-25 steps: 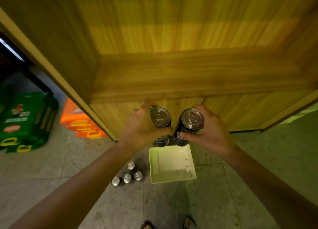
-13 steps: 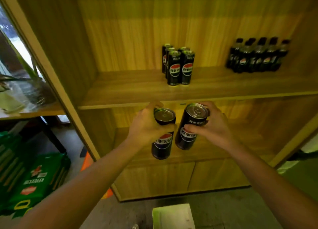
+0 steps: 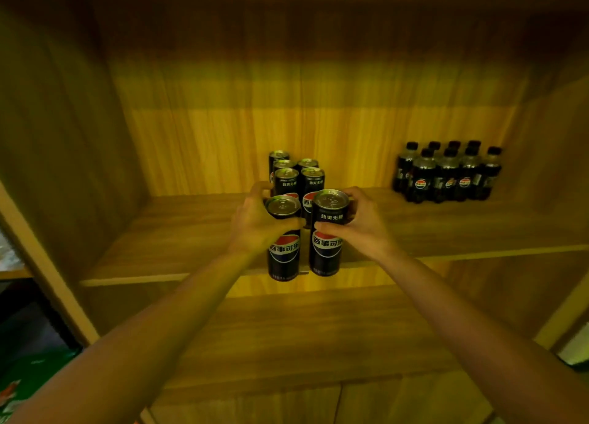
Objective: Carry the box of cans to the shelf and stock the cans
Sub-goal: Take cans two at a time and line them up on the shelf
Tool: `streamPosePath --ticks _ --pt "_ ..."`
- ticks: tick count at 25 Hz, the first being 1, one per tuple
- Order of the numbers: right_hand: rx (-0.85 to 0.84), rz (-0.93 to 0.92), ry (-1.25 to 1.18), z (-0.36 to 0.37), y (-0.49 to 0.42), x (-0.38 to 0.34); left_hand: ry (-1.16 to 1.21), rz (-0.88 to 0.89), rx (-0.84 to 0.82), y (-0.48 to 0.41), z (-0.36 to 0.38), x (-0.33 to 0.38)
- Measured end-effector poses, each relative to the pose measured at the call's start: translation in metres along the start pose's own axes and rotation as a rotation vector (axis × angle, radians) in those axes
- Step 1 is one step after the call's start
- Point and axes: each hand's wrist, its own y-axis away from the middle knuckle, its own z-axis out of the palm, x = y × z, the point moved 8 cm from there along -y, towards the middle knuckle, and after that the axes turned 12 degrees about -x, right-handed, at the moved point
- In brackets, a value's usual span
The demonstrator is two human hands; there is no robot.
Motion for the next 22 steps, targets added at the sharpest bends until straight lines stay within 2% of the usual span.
streamPosePath --ticks 9,20,22 --pt "-0.073 -0.014 -0.023 0.009 -0.078 0.037 0.013 -0.04 0.021 -0.071 0.018 -0.031" --pt "-0.121 0.012 -0.055 0.019 -0.098 0.062 -0.034 -0.016 0.036 -0.084 0.027 -0.037" --pt "-0.14 0.034 -0.121 0.022 -0.095 0.071 -0.046 -0.027 0.057 -0.079 0.027 -0.043"
